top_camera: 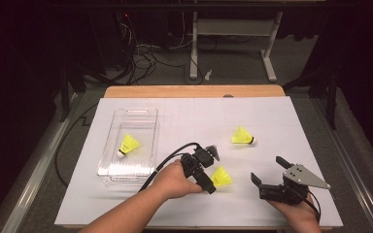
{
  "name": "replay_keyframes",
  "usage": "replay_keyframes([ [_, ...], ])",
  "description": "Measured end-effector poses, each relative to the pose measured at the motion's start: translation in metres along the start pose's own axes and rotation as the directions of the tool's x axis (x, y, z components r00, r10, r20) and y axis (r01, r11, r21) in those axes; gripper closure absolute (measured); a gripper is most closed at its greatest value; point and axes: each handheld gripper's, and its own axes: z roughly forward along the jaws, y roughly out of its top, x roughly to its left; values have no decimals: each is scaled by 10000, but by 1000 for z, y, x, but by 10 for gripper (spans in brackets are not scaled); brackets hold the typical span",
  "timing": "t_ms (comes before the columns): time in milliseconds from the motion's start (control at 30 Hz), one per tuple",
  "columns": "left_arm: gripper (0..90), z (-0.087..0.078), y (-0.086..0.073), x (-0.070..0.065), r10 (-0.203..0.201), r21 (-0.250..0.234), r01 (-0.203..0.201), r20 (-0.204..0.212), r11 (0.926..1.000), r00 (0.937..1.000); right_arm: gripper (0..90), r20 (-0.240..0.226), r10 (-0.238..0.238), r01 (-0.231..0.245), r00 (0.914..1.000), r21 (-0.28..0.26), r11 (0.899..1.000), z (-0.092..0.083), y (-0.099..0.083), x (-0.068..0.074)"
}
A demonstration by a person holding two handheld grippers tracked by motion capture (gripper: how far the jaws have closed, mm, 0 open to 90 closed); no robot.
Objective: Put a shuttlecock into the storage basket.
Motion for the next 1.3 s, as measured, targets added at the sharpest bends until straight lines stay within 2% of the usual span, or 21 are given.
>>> replay_keyframes([
  [100,123,5,1,-2,81,35,-81,-29,10000,10000,3,-6,7,-7,10000,-3,10000,0,0,0],
  [300,241,11,4,-2,142,6,-142,261,9999,9996,3,1,-4,4,10000,-5,10000,0,0,0],
  [367,255,12,5,-2,156,34,-157,275,9999,9995,3,6,8,-8,10000,-2,10000,0,0,0],
  [400,307,14,5,-2,181,20,-182,354,9998,9992,3,5,12,-12,10000,-5,10000,0,0,0],
  [500,364,16,6,-1,220,45,-223,426,9997,9988,3,8,22,-22,10000,4,10000,0,0,0],
  [767,471,21,8,-2,316,78,-321,544,9995,9980,3,4,18,-18,10000,-2,10000,0,0,0],
  [1067,578,22,7,-2,562,165,-569,407,9982,9976,3,-4,-3,3,10000,-13,10000,0,0,0],
  [1133,635,22,7,-3,602,116,-609,485,9981,9970,3,-5,-6,6,10000,-13,10000,0,0,0],
  [1200,641,22,8,-4,718,143,-724,377,9973,9967,3,-10,-18,18,10000,-6,10000,0,0,0],
  [1300,643,20,8,-4,714,195,-723,440,9972,9965,3,-6,-14,14,10000,-10,10000,0,0,0],
])
